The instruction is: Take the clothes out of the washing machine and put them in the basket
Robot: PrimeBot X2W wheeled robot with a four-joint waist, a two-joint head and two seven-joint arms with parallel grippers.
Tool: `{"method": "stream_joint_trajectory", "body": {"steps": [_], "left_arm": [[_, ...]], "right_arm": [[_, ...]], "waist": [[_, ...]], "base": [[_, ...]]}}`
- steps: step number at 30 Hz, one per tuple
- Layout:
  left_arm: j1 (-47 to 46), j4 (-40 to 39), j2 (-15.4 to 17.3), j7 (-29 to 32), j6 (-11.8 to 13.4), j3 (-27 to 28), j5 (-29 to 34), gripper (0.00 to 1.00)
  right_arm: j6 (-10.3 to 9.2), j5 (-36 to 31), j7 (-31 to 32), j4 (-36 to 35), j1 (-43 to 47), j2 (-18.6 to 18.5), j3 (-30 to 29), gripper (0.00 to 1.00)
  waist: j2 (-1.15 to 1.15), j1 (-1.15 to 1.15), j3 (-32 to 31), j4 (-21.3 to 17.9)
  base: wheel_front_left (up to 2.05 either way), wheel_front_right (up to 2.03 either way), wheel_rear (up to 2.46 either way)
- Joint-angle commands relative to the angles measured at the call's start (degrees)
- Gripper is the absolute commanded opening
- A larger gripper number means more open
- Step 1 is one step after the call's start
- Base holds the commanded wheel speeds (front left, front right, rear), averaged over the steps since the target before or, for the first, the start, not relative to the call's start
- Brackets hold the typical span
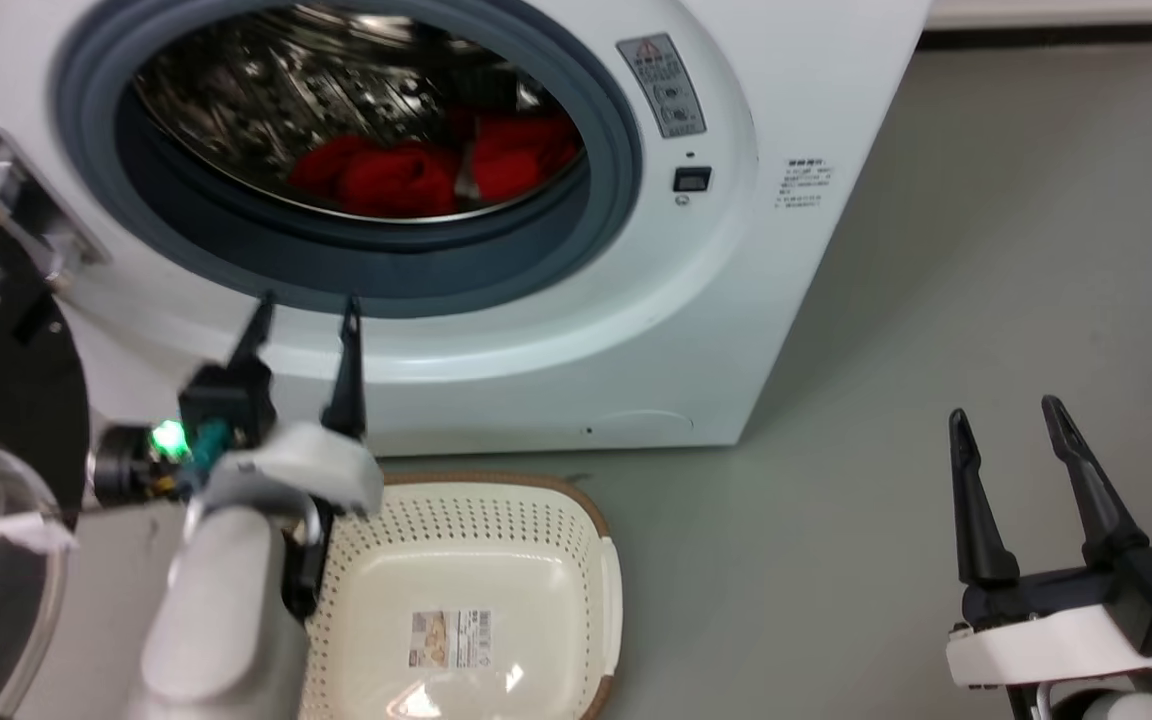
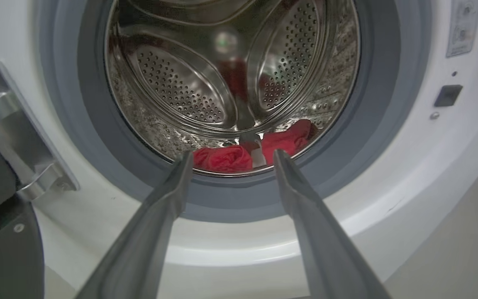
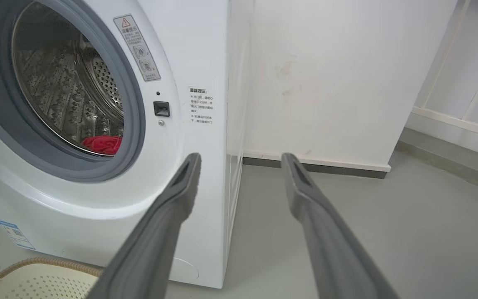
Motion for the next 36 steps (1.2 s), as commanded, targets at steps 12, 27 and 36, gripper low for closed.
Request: {"method": "stream_joint_trajectory", "body": {"steps": [12,27,36], "left_arm": [[-31.21,24.77,7.89,3.88,-3.03,-1.53,2.17,1.0],[-57.41,38.14,16.4,20.59,-5.35,-7.26,4.19,1.0],[-69.76,41.79,18.97,34.88,-5.44,-15.62,0.91,1.0]], "right_arm": [[-0.04,2.34,-0.14,-1.62,-8.03,0.16,0.65,1.0],[-0.04,6.66,-0.14,-3.47,-14.4,0.16,1.99,1.0],[-0.04,9.17,-0.14,-4.35,-16.21,0.17,1.92,1.0]], "waist": [[0.0,0.0,15.75,-6.75],[0.0,0.0,29.09,-12.17],[0.0,0.0,35.13,-14.16]], "base": [[0.0,0.0,0.0],[0.0,0.0,0.0],[0.0,0.0,0.0]]}}
